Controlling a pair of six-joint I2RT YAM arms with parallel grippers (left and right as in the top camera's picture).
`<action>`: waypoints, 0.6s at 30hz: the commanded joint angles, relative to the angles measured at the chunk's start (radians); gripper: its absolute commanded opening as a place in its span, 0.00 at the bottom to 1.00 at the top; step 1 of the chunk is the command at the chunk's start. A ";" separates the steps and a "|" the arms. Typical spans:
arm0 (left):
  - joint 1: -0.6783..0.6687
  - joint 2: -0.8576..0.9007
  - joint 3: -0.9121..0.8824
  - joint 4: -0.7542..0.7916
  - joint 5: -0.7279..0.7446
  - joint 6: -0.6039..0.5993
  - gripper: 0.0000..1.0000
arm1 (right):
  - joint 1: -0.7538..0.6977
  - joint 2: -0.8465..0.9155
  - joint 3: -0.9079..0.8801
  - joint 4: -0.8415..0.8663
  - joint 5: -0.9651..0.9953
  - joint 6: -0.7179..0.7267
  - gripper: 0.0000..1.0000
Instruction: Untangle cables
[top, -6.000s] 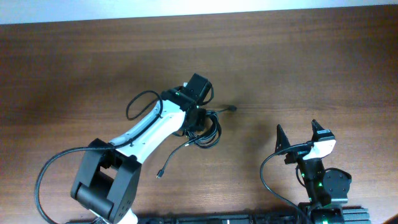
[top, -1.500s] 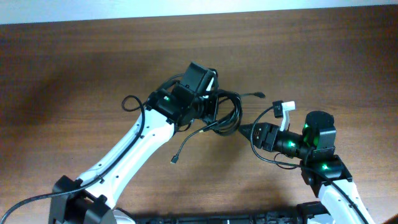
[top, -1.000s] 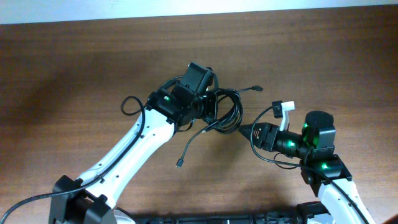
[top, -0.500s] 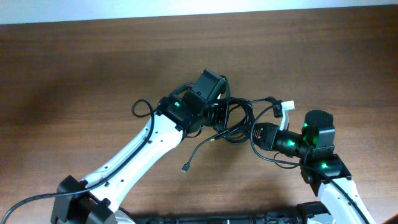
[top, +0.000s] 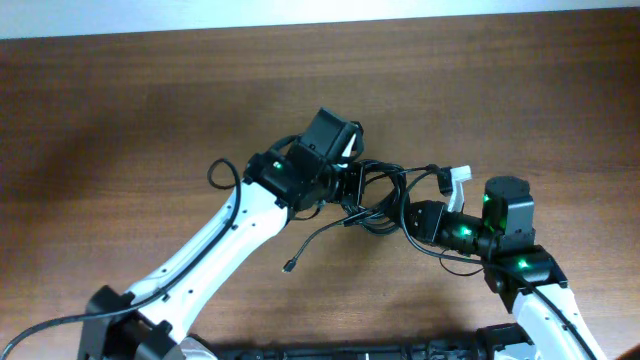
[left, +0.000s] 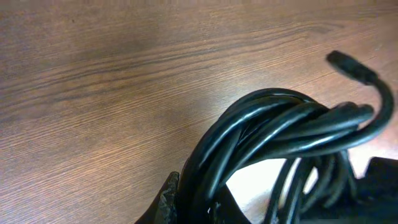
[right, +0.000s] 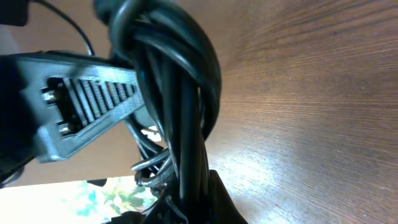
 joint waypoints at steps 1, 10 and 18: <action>0.063 -0.094 0.027 0.018 -0.084 -0.010 0.00 | -0.003 0.007 -0.029 -0.048 0.126 -0.014 0.04; 0.063 -0.101 0.027 0.013 -0.168 0.022 0.00 | -0.003 0.007 -0.029 -0.117 0.183 -0.014 0.04; 0.090 -0.147 0.027 -0.009 -0.250 0.047 0.00 | -0.003 0.008 -0.029 -0.167 0.264 -0.011 0.04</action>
